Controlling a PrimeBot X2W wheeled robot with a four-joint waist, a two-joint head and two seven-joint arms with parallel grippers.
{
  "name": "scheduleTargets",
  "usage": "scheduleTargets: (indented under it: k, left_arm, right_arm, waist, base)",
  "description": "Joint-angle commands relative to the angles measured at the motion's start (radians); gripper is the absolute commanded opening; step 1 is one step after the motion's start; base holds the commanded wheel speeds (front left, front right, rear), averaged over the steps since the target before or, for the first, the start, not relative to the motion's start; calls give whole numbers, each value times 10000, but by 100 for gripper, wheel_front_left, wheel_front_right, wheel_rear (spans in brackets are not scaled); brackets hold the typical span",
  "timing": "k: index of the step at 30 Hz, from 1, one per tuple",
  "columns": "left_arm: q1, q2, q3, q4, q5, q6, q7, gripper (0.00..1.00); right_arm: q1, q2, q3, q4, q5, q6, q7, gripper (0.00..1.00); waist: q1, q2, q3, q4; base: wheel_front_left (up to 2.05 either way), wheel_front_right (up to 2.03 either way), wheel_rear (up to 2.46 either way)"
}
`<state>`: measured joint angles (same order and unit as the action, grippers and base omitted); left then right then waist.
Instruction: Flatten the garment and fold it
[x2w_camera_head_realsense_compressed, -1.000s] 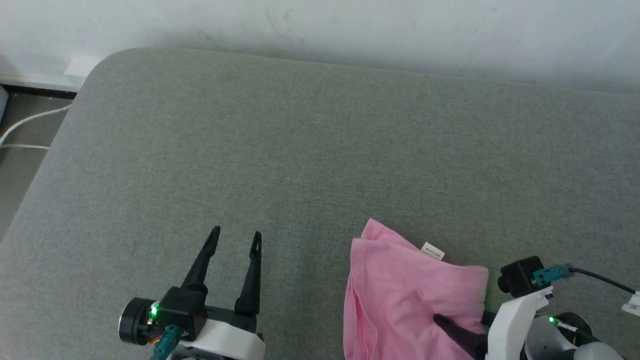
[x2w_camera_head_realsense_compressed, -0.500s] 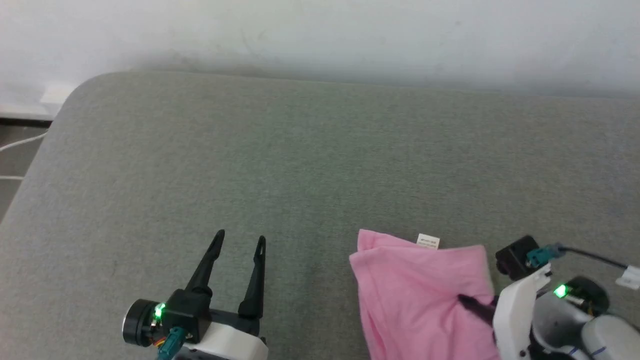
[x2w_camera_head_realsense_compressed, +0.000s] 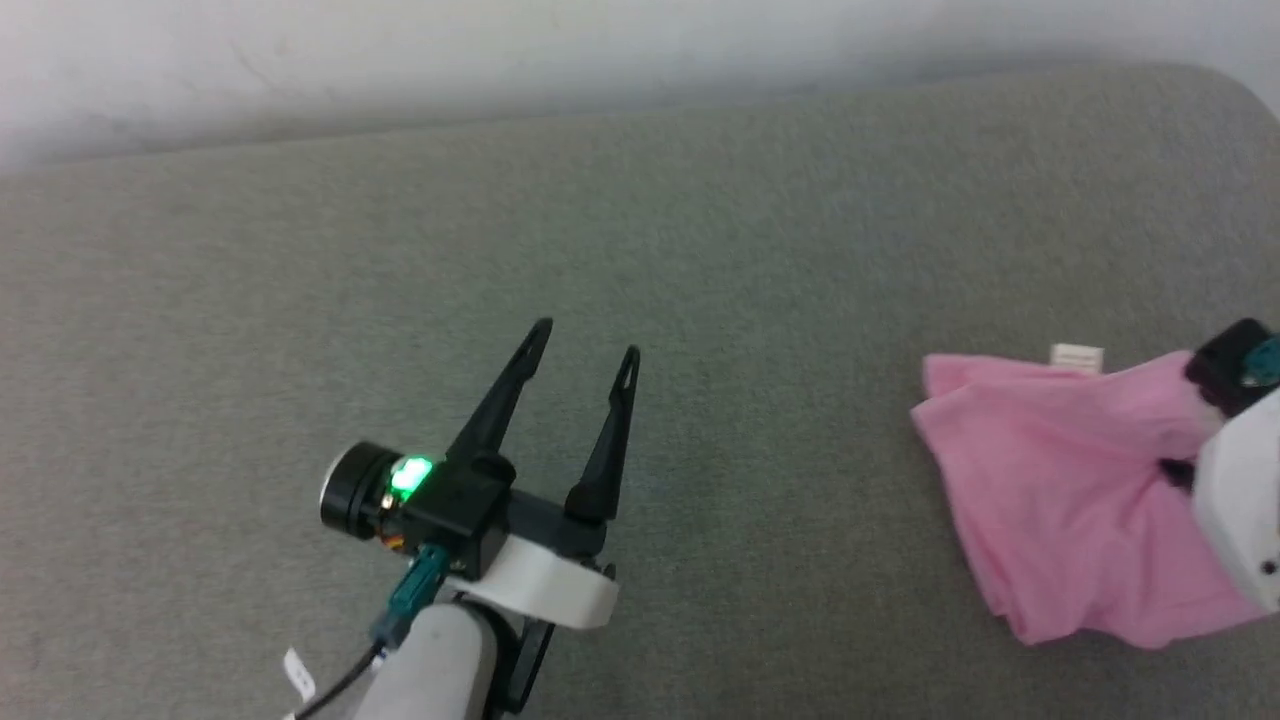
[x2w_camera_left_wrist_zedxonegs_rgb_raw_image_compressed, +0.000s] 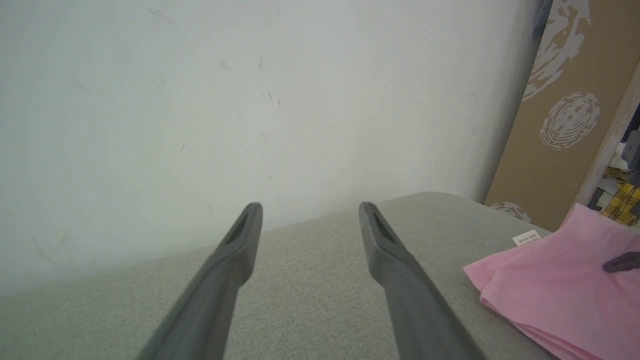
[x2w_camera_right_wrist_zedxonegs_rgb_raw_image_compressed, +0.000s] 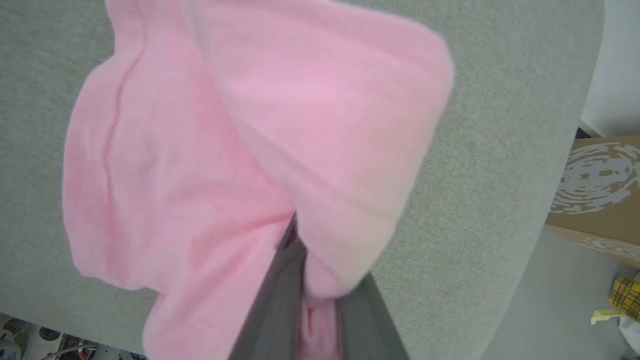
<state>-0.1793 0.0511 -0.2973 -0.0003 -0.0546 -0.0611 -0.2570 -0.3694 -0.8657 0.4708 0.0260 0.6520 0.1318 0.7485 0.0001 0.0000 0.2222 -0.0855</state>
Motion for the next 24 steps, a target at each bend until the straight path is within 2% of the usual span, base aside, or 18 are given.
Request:
scheduleTargets:
  k: [1, 4, 9, 17, 24]
  left_arm:
    - [-168, -8, -26, 14, 28, -44, -47, 100]
    - [-573, -7, -168, 6, 175, -129, -47, 100]
    - [-1014, 55, -364, 12, 340, -266, -47, 100]
    - [-1367, 49, -567, -47, 381, -290, -47, 100]
    - [-1392, 79, -564, 10, 368, -257, -47, 100]
  right_arm:
    - [-136, -79, -79, 118, 42, -11, -86, 0]
    - [-224, -512, -476, 793, 6, -11, -513, 0]
    - [-343, -850, -1331, 2157, -234, -11, -1399, 0]
    - [-527, -446, -2854, 4684, -805, -11, -3055, 0]
    - [-1054, -194, -3328, 6000, -1759, -11, -4603, 0]
  waist:
    - [-1, 0, 1477, -932]
    - [-1, 0, 2073, -998]
    - [-1, 0, 2829, -889]
    - [-1, 0, 3504, -364]
    - [-1, 0, 3572, -90]
  base:
    - [0, 0, 0]
    - [0, 0, 0]
    - [0, 0, 0]
    - [0, 0, 0]
    - [0, 0, 0]
